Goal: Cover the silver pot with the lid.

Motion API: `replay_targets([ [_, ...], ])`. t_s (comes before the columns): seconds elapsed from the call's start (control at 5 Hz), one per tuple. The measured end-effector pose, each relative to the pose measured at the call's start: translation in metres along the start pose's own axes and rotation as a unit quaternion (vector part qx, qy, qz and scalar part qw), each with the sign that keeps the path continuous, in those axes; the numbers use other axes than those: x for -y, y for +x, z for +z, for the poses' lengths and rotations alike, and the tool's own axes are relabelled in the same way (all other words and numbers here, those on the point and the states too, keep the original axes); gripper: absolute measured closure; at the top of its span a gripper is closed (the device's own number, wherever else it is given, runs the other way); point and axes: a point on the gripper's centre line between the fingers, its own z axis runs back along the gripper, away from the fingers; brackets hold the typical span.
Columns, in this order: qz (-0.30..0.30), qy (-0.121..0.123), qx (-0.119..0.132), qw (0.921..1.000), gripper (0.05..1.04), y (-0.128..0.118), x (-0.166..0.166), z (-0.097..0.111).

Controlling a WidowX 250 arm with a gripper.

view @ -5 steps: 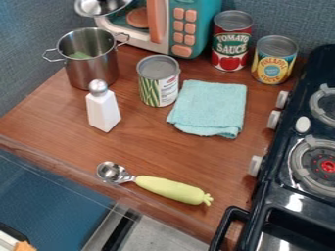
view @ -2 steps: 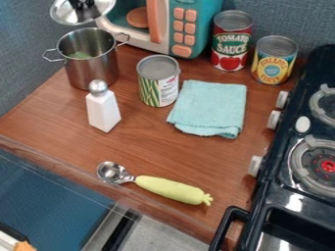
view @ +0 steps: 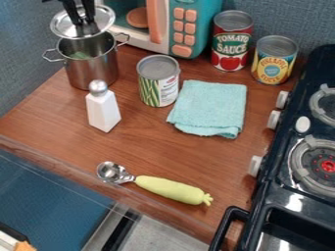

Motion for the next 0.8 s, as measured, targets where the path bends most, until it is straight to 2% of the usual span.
replay_targets([
  [0.2,0.003,0.011,-0.008,0.9999,0.802,0.002,-0.001,-0.014],
  [0.4,0.002,0.018,-0.005,0.9998,0.802,0.008,0.003,-0.025],
  [0.6,-0.004,0.021,-0.003,0.9998,0.802,0.013,0.010,-0.029],
  [0.8,-0.002,0.020,-0.002,0.9998,0.741,0.015,0.012,-0.029],
])
